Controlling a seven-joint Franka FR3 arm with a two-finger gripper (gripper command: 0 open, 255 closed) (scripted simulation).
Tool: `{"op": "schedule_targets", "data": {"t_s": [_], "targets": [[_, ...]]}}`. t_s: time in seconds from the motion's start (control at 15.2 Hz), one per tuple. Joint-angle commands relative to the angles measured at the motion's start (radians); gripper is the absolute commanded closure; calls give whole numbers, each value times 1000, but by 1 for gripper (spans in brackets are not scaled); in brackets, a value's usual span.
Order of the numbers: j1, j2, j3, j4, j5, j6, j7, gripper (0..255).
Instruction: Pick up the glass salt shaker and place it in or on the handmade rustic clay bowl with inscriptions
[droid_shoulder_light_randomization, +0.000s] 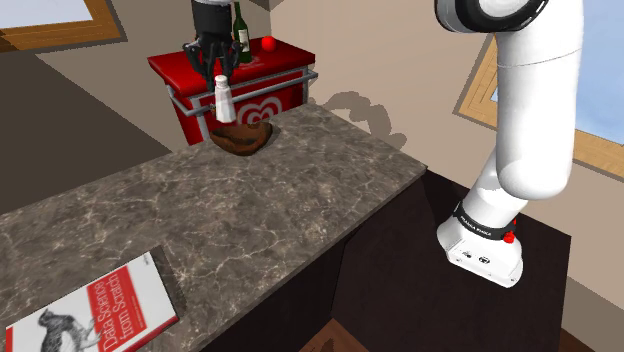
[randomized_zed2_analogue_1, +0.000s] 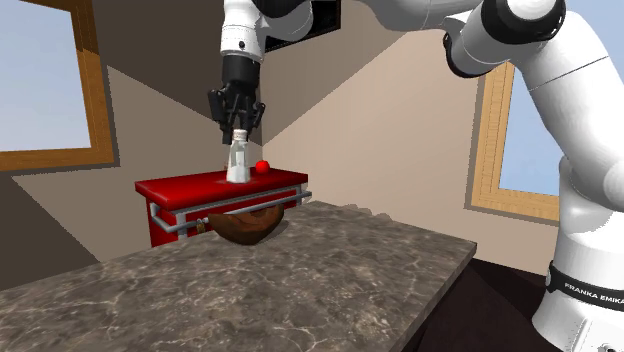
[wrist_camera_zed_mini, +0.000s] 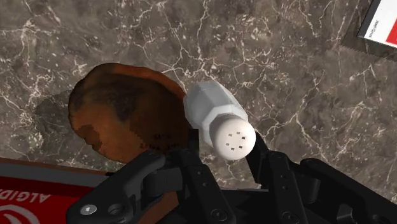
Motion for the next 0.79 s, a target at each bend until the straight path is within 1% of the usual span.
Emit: {"op": "schedule_targets", "data": {"t_s": [0.0,0.13,0.26,0.33,0.4,0.53,0.73], "targets": [[-13,38,-11,64,-7,-29,-34,255],[-20,90,-23,157,-17,-73,-67,255],[-21,155,-36,275,-30,-128,-100,255],[-17,197,-43,351,-38,-163,-118,255],[-4,262,-54,472,-50,-218,-139,255],[-23,230,-50,387,-42,-166,-138,255],[-44,199,-46,291,-34,-103,-138,255]]}}
